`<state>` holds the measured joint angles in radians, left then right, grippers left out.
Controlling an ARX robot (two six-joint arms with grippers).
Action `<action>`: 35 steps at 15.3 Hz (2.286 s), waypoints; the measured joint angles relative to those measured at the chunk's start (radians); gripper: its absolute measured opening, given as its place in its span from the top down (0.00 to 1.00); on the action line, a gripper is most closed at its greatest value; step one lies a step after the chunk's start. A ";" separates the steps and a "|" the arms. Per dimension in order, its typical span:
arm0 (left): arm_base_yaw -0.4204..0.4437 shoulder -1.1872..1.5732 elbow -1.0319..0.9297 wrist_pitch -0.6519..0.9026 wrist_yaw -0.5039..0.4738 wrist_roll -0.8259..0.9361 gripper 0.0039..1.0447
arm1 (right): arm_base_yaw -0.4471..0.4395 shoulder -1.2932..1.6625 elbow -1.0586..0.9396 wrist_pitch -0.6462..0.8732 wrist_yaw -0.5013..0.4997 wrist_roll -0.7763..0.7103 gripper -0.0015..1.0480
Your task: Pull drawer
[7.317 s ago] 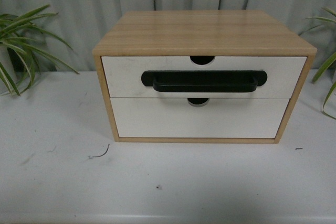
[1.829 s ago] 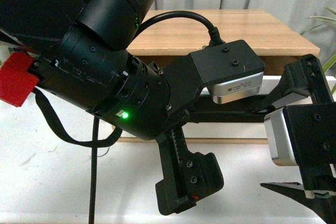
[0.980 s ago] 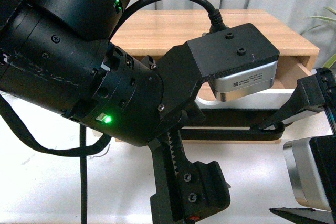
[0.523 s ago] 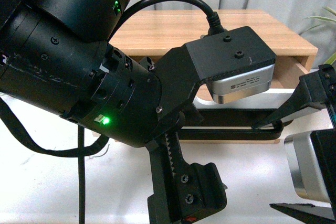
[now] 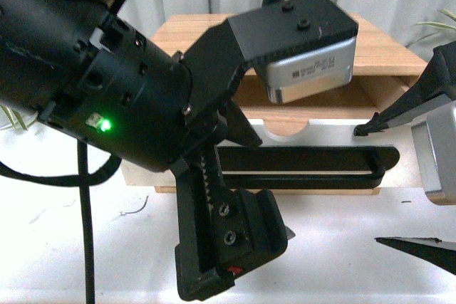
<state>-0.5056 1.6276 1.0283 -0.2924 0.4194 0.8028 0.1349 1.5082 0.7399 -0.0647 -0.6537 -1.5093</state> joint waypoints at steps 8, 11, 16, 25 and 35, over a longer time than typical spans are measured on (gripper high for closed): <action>0.024 -0.123 0.092 -0.105 0.031 0.010 0.06 | -0.047 -0.096 0.096 -0.063 -0.057 0.048 0.06; 0.070 -0.125 0.091 -0.031 0.003 -0.013 0.06 | -0.066 -0.100 0.098 0.005 -0.082 0.109 0.06; 0.335 -0.224 0.010 0.353 -0.055 -0.388 0.06 | -0.158 -0.151 -0.012 0.491 -0.005 0.668 0.06; 0.836 -0.637 -0.547 0.836 -0.135 -0.851 0.37 | -0.391 -0.340 -0.188 0.687 0.413 1.610 0.18; 0.512 -1.053 -0.938 0.771 -0.407 -0.817 0.99 | -0.128 -1.004 -0.632 0.467 0.640 1.511 0.98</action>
<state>0.0059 0.5747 0.0898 0.4786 0.0124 -0.0143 0.0067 0.5037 0.1074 0.4019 -0.0139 0.0021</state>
